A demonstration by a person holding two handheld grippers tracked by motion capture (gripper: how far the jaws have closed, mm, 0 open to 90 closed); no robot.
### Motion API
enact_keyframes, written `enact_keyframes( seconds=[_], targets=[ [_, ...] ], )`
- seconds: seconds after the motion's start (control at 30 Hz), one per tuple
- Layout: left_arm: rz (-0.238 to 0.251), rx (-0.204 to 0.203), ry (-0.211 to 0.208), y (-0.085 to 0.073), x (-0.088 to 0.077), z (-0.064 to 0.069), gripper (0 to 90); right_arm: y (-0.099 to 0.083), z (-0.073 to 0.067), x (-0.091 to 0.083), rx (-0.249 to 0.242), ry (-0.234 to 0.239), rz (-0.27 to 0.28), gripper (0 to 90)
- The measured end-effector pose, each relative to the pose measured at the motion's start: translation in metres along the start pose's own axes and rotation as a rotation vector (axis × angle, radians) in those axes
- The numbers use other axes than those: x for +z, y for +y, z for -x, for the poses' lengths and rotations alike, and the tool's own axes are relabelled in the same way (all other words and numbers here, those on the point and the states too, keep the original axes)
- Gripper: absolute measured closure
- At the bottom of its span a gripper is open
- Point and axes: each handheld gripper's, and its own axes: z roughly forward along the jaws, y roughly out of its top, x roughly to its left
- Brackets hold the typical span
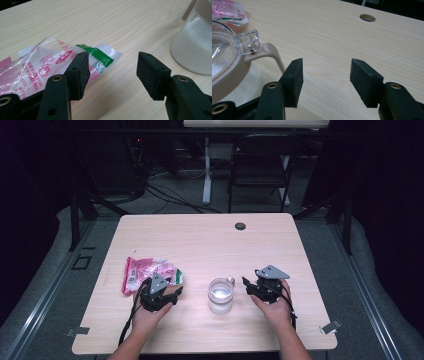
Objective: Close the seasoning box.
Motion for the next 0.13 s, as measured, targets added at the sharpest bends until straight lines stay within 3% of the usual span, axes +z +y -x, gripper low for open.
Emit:
enact_keyframes(
  seconds=[0.13],
  targets=[
    [-0.003, 0.002, 0.0, 0.0, 0.0011, 0.0001, 43.4, -0.0001, -0.0007, -0.0003, -0.004, -0.003, 0.002, 43.6]
  ],
)
